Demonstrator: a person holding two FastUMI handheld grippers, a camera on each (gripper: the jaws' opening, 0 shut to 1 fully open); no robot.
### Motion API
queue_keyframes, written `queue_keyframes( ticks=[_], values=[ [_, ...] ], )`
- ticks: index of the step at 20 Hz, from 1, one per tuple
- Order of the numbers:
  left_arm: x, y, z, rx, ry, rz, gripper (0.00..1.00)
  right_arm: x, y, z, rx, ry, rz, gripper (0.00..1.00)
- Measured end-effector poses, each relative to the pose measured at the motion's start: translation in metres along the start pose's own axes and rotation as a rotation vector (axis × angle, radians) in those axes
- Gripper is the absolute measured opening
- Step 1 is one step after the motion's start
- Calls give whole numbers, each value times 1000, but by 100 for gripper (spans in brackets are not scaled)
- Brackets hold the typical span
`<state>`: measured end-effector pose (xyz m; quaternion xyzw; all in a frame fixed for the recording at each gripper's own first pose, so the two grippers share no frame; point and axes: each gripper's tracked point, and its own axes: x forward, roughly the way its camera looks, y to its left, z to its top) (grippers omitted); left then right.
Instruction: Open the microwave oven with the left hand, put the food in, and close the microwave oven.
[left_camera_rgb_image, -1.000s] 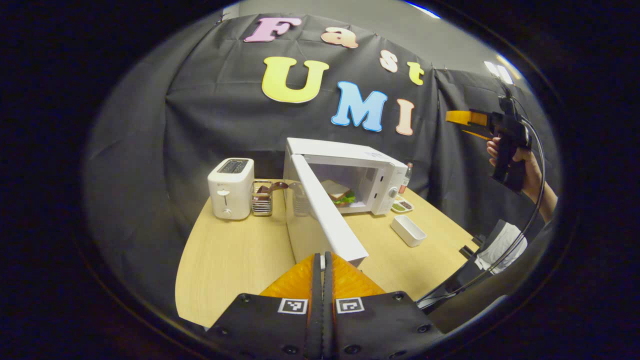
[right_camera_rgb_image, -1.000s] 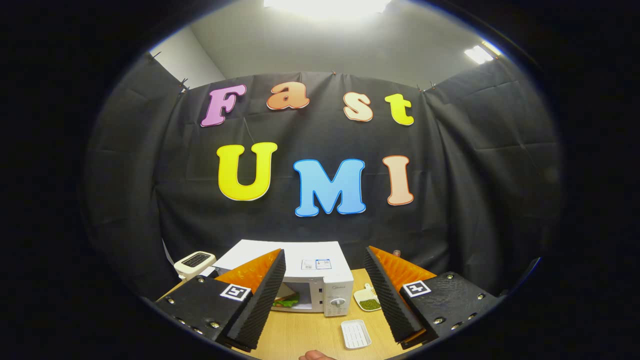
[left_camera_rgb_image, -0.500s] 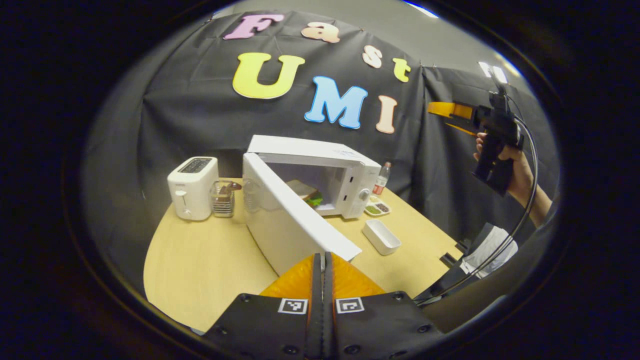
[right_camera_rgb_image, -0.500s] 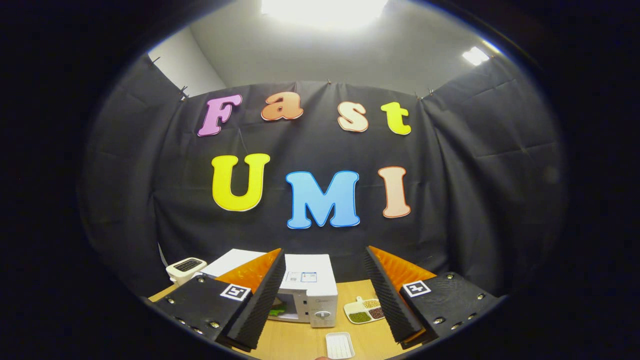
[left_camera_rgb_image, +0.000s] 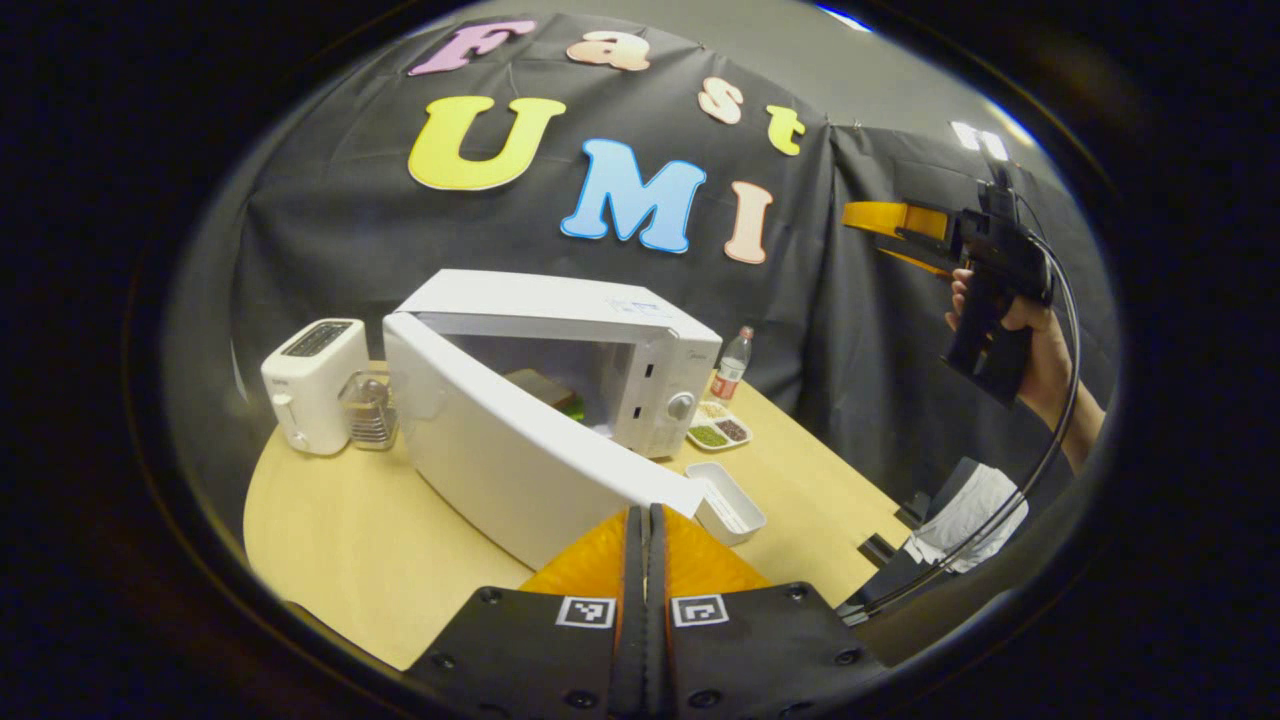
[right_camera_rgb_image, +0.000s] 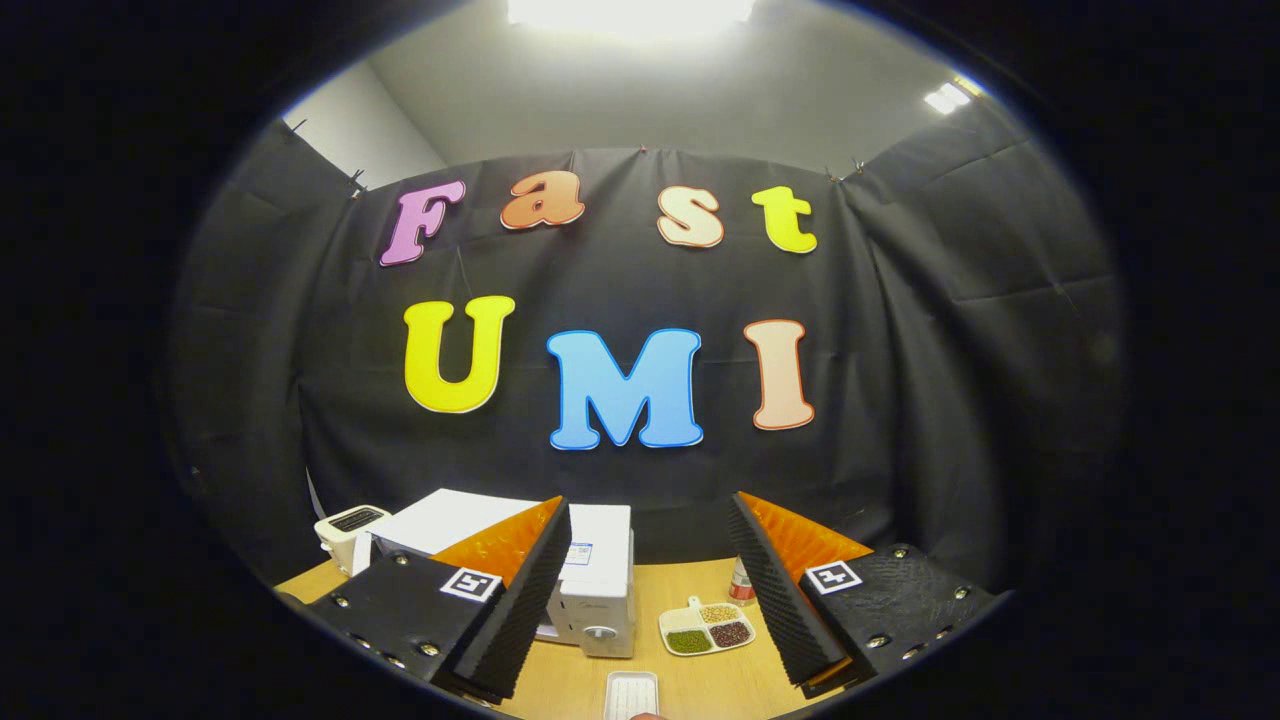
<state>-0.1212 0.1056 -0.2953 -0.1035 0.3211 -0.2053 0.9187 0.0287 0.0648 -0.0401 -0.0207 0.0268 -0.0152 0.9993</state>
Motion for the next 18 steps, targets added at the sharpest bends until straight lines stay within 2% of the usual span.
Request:
queue_keyframes(
  ticks=[11, 13, 18],
  values=[
    [90, -28, 29, 8, 9, -51, 7, 4, -61, -20, 37, 12, -55, 95],
    [104, -31, 31, 5, 18, -56, 9, 8, -72, -26, 47, 21, -69, 95],
    [138, -36, 45, 4, 12, -52, 7, 21, -92, -34, 46, 30, -73, 95]
  ],
)
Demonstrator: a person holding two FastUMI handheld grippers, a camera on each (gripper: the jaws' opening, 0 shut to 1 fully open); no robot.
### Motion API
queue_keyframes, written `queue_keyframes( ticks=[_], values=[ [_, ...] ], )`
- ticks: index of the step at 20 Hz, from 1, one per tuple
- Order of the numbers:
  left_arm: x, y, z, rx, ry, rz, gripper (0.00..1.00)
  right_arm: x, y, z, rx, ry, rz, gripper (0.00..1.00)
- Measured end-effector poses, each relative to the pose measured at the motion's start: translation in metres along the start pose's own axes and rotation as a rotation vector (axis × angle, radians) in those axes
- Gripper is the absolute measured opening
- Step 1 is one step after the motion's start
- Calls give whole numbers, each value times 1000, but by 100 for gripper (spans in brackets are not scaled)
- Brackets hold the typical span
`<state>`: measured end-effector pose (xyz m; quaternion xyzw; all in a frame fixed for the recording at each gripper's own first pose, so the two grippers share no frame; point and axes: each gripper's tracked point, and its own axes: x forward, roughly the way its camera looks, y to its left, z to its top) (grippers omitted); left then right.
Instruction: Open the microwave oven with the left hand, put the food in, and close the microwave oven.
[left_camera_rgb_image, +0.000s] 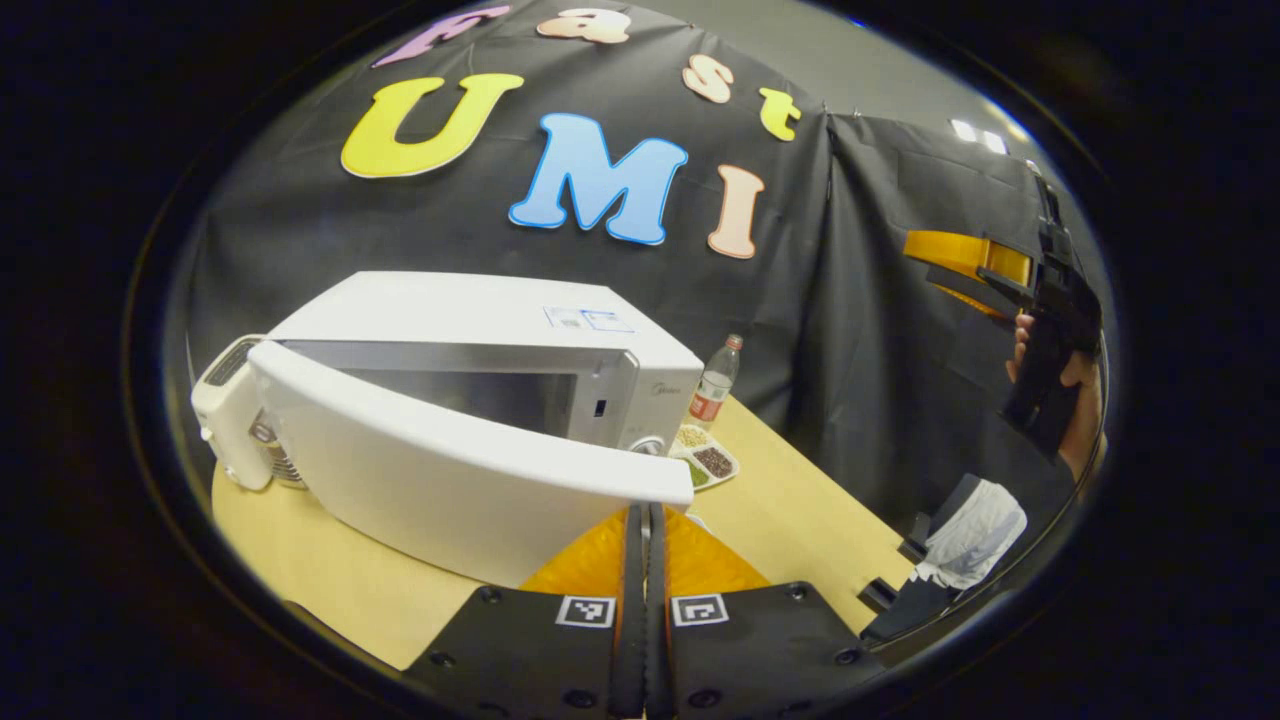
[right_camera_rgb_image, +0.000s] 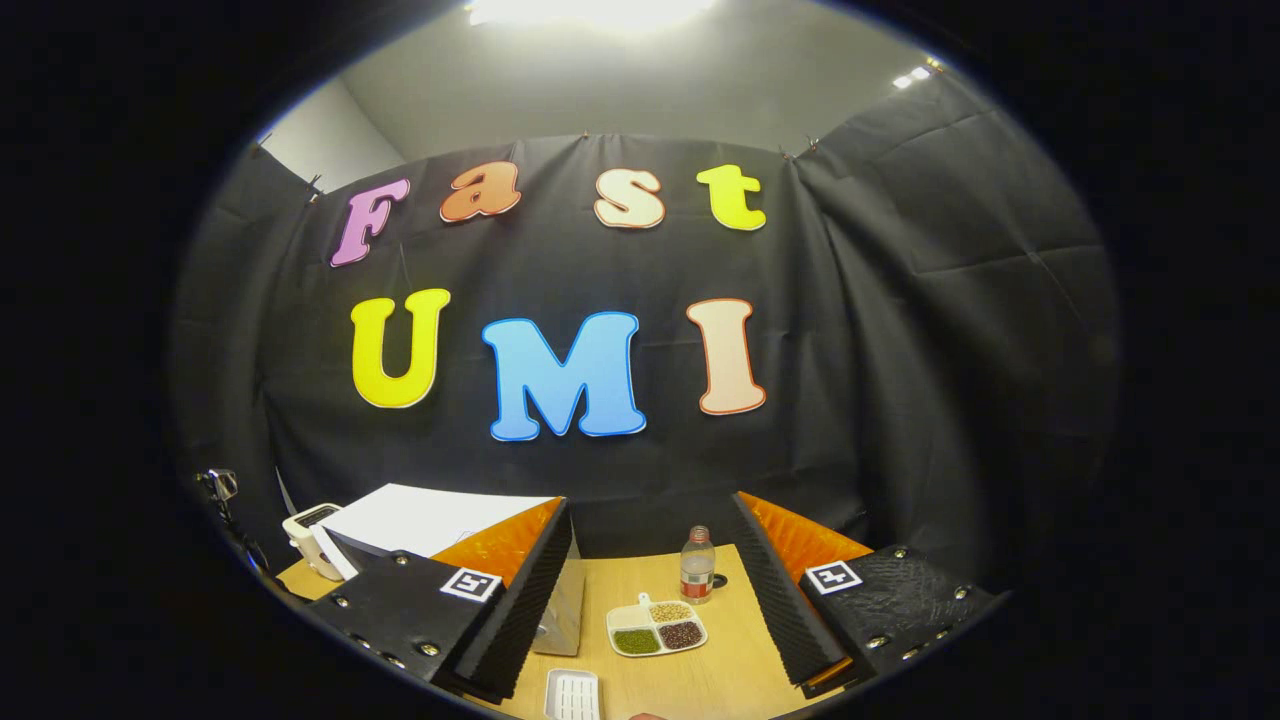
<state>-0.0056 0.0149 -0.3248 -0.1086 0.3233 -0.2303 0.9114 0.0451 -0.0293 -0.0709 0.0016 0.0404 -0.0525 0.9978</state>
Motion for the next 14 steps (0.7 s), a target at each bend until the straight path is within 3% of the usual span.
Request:
queue_keyframes(
  ticks=[14],
  values=[
    [63, 6, 32, -48, -11, 28, 8, 28, -44, -31, 44, 55, -42, 95]
  ],
)
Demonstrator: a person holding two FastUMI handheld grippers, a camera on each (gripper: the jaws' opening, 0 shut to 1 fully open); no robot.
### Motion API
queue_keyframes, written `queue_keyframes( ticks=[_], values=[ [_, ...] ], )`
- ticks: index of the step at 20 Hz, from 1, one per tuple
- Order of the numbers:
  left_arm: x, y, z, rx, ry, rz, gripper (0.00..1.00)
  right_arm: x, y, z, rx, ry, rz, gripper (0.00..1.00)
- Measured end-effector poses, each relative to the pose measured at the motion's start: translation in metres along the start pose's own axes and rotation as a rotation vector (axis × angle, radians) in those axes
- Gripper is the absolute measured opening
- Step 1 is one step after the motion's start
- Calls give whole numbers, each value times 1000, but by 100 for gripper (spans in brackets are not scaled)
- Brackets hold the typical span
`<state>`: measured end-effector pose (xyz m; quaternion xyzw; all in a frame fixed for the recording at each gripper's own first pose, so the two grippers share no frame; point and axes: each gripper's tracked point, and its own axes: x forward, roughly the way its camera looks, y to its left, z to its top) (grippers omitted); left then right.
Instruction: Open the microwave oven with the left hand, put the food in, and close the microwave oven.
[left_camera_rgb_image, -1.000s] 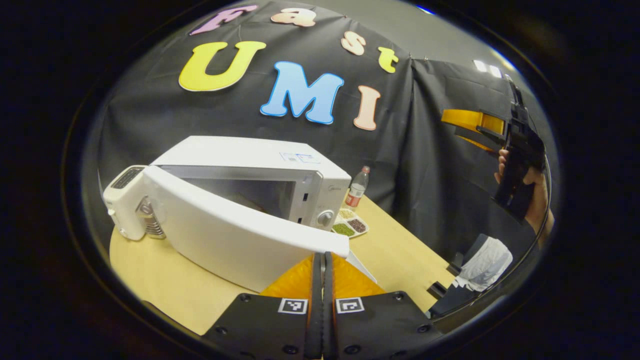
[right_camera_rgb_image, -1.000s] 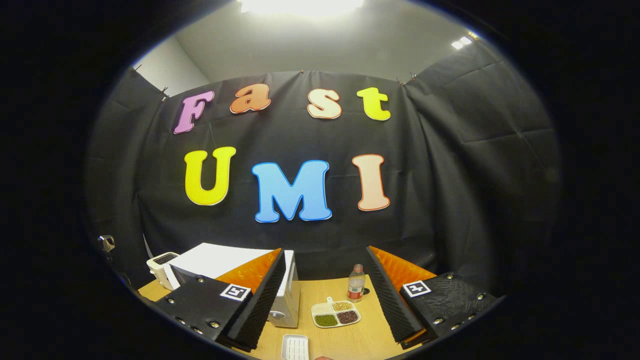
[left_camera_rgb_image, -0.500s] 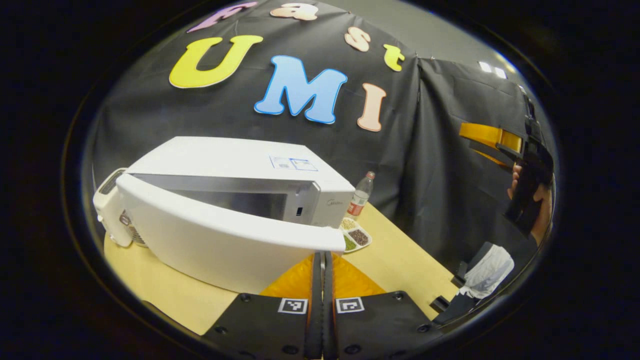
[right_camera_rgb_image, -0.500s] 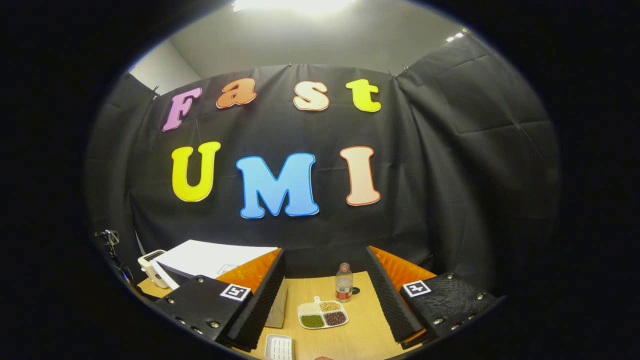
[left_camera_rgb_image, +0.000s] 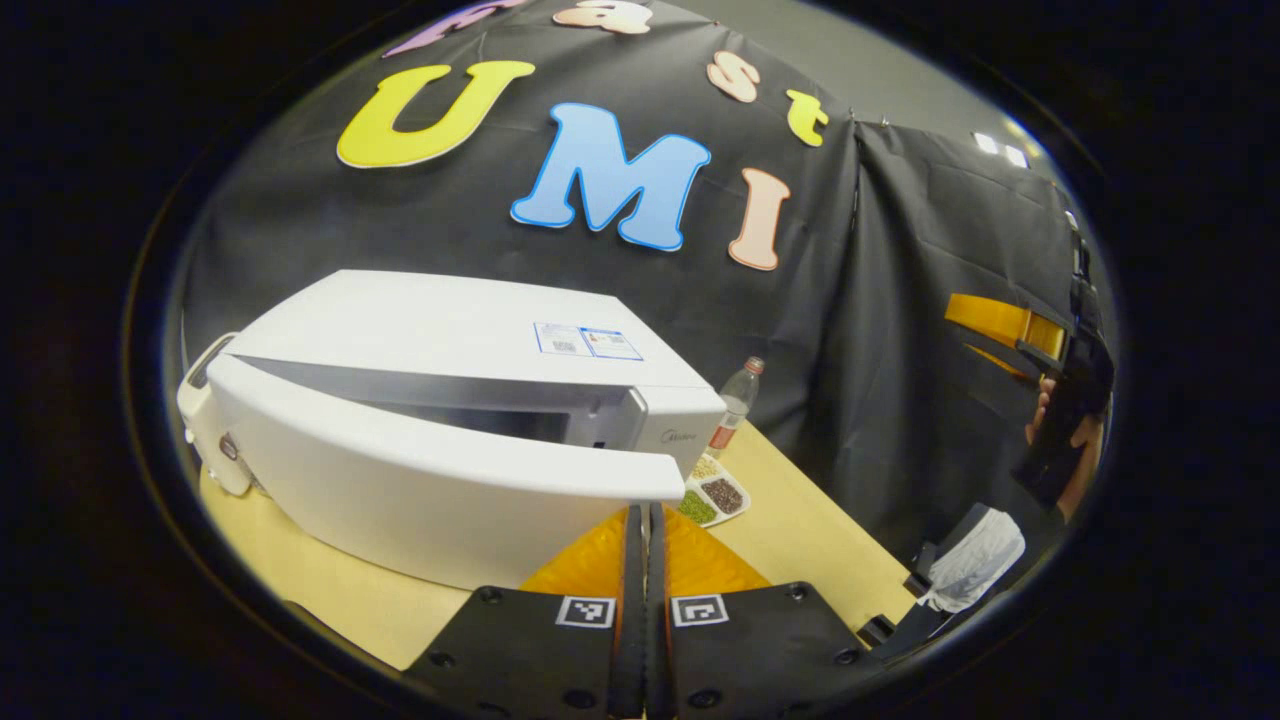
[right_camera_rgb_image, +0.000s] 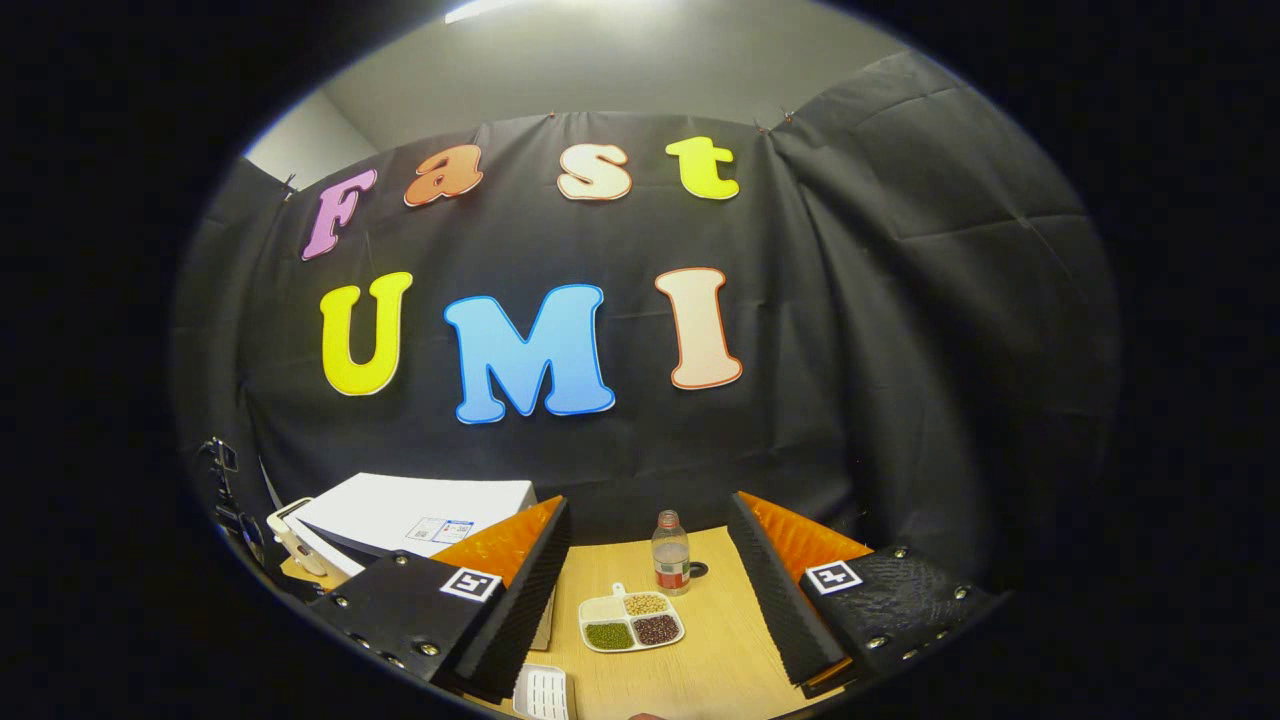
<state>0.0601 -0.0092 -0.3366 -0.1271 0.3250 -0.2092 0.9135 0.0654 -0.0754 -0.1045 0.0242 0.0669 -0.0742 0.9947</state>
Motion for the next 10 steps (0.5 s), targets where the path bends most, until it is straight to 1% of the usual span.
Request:
queue_keyframes(
  ticks=[3, 10],
  values=[
    [8, 2, 5, 8, 2, 6, 6, 7, -4, -1, 10, -1, -4, 95],
    [21, 6, 15, -15, -8, 15, 7, 15, -1, -3, 15, 4, 0, 95]
  ],
)
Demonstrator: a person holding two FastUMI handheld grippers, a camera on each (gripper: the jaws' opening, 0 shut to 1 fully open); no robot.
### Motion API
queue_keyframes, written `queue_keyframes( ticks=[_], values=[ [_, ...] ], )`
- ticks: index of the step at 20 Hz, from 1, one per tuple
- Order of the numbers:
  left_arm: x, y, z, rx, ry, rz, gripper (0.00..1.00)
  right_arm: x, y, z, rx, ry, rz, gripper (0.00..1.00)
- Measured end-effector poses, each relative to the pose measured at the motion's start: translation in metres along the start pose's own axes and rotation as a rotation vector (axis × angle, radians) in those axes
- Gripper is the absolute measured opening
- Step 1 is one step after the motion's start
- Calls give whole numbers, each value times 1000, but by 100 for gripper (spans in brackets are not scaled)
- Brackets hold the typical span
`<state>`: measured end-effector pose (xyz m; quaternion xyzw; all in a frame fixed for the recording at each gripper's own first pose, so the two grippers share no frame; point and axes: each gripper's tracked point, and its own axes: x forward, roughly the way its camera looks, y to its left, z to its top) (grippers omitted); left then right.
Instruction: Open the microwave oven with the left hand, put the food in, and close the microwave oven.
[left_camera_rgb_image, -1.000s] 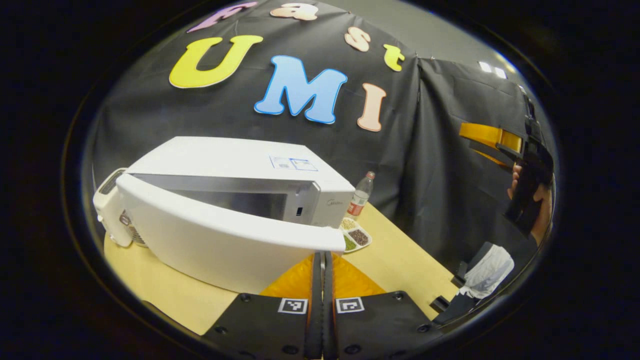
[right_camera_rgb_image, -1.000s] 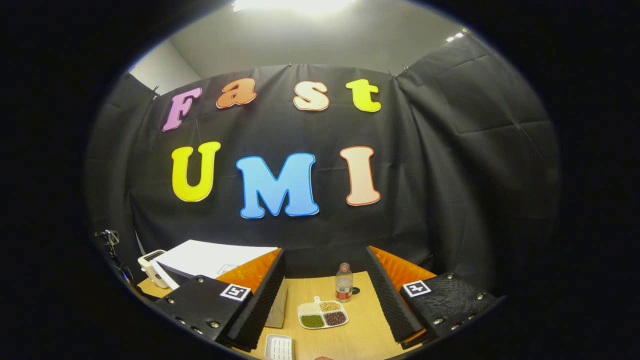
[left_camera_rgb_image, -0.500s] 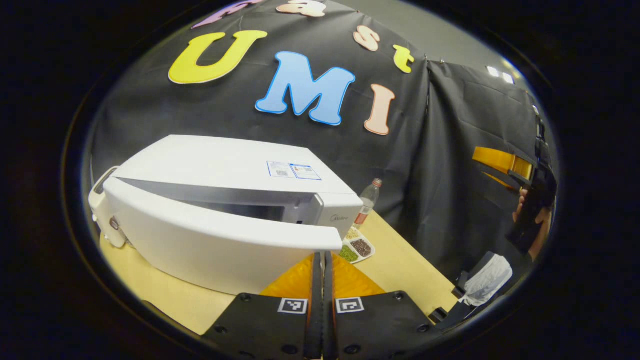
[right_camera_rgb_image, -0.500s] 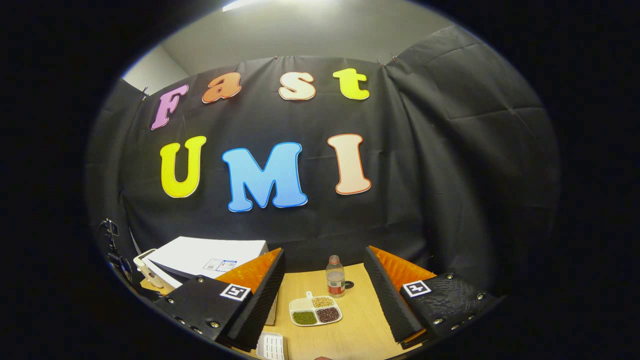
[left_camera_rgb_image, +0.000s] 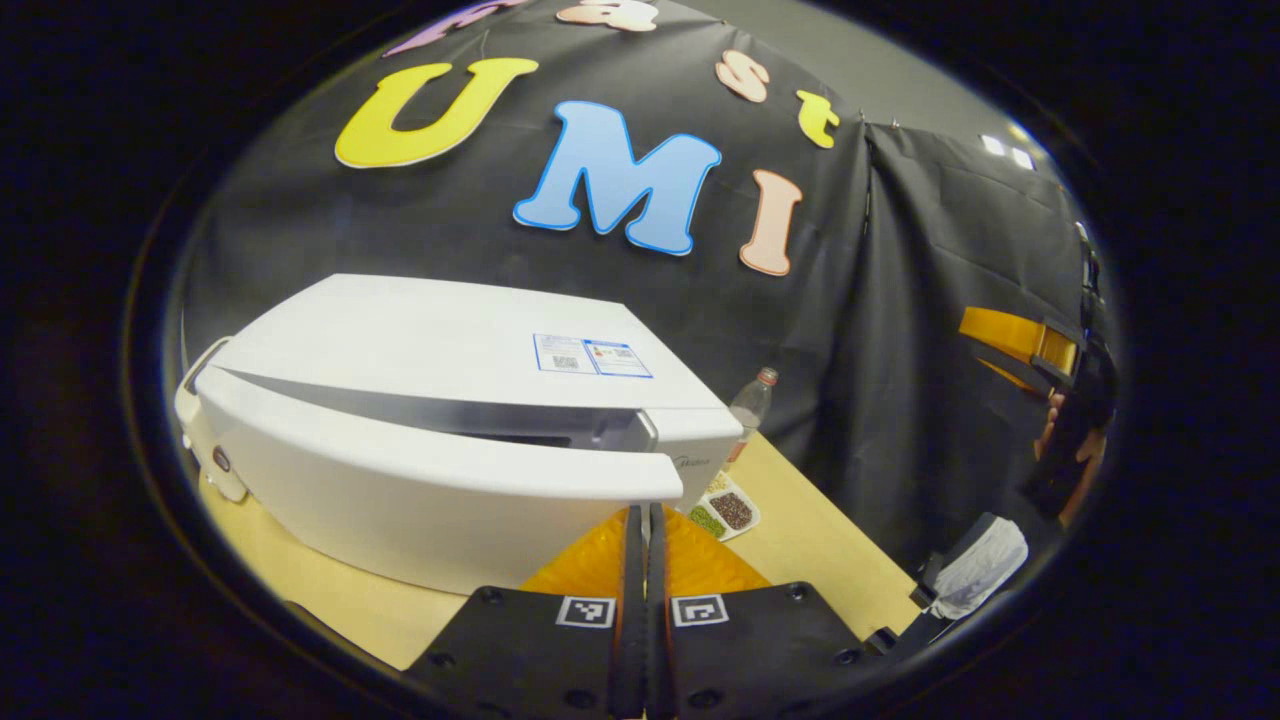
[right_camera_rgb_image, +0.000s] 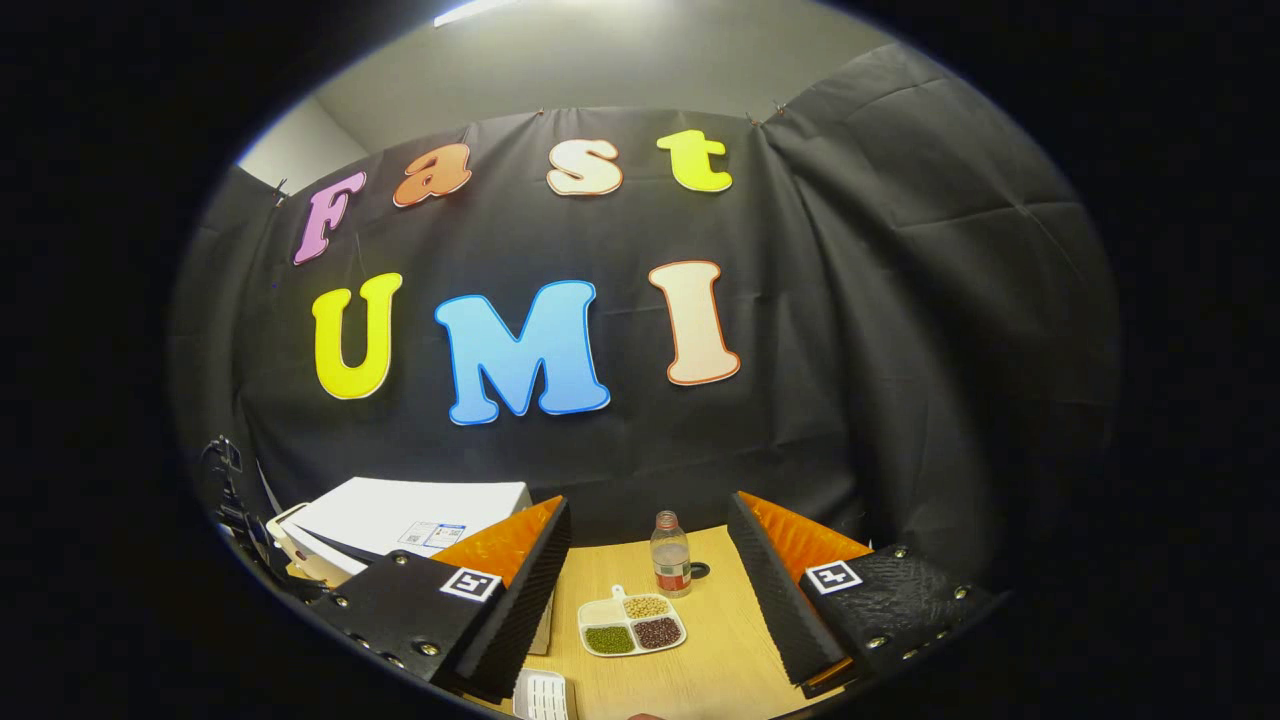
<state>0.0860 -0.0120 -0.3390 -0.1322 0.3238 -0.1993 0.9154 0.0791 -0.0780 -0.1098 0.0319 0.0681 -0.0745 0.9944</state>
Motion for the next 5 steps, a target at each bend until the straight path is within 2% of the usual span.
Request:
queue_keyframes(
  ticks=[5],
  values=[
    [10, 12, 11, -29, -23, 36, 6, 3, 5, 2, -11, -4, 6, 95]
  ],
)
